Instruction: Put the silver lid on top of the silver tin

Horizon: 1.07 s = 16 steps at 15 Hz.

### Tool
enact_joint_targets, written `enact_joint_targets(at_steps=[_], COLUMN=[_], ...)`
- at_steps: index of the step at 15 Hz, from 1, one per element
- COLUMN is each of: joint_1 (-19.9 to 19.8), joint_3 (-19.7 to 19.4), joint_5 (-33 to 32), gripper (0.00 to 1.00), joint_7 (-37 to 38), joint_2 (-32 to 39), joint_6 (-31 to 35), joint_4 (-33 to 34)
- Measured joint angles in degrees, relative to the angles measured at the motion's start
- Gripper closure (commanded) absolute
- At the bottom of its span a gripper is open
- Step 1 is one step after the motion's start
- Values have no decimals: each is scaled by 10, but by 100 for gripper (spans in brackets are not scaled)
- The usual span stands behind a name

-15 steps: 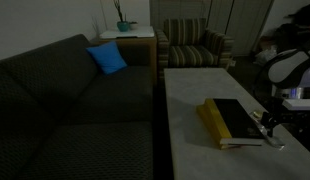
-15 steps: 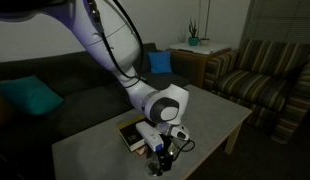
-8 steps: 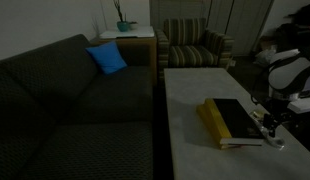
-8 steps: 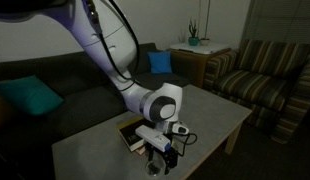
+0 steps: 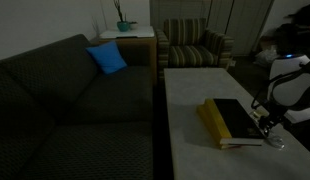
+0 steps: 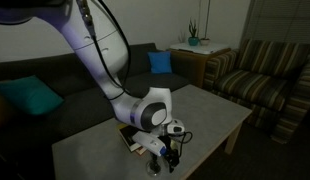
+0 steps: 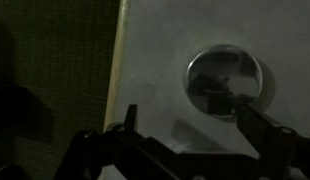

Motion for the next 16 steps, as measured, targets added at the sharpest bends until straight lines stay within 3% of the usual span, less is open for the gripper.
enact_joint_targets(at_steps=[8, 16], joint_1=[108, 120], joint_3=[-103, -126], joint_5=[-29, -144], gripper=[0, 0], joint_7=[182, 351], joint_2=[-3, 0], joint_6=[169, 186], joint_4=[-92, -85])
